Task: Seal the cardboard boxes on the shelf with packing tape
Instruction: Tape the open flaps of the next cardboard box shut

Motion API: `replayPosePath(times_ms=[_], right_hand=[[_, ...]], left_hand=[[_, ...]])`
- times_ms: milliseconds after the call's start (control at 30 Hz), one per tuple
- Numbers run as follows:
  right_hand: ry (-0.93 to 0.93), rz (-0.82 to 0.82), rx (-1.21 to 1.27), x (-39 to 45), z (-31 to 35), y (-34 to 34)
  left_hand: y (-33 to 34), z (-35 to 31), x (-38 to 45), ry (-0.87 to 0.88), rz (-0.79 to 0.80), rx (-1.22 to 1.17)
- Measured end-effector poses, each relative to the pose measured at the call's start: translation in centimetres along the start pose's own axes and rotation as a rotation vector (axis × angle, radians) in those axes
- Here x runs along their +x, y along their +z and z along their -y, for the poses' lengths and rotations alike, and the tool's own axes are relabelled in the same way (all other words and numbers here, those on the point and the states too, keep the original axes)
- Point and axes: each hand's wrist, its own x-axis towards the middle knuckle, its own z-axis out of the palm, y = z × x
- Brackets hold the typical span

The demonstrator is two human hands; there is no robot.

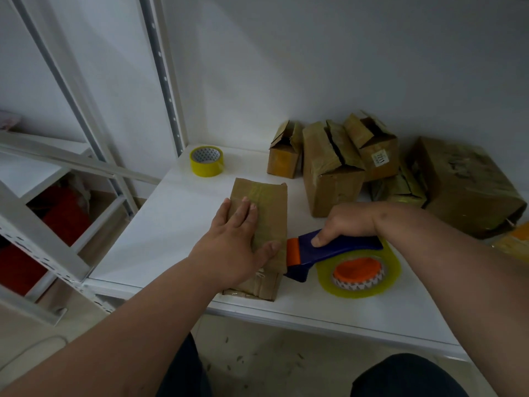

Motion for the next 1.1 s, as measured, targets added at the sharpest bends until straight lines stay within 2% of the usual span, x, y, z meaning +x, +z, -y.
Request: replayPosePath(times_ms=[167, 333, 533, 633, 767, 933, 1033, 1100], right_hand=[[0.113, 0.026, 0.024, 2.0, -1.0, 2.5], [0.105, -0.156, 0.299, -0.6, -3.5, 2.6], [0.122, -0.315, 0.262, -4.0, -5.6, 3.7], [0.107, -0.366, 0.358, -5.3, -6.7, 4.7], [0.102, -0.506, 0.474, -6.5, -7.8, 5.8], [0.091, -0.611, 0.562, -7.6, -8.6, 6.4], [0.061, -0.633, 0.584, -8.0, -8.4, 6.5], [0.039, -0.635, 0.609, -8.2, -8.0, 6.4]], left_hand=[[-0.4, 0.0, -0.3, 0.018, 0.025, -0.022], [-1.9, -0.5, -0.9, 0.056, 0.102, 0.133], [-1.4, -4.1, -0.9, -0.042, 0.077, 0.172], [-1.5, -3.3, -1.1, 0.027, 0.061, 0.197], [-3.1, -1.4, -1.9, 0.111, 0.053, 0.352], [-4.3, 1.9, -2.5, 0.262, 0.123, 0.409], [-4.3, 3.4, -2.3, 0.378, 0.040, 0.391], [-3.9, 4.1, -2.0, 0.448, -0.135, 0.487]])
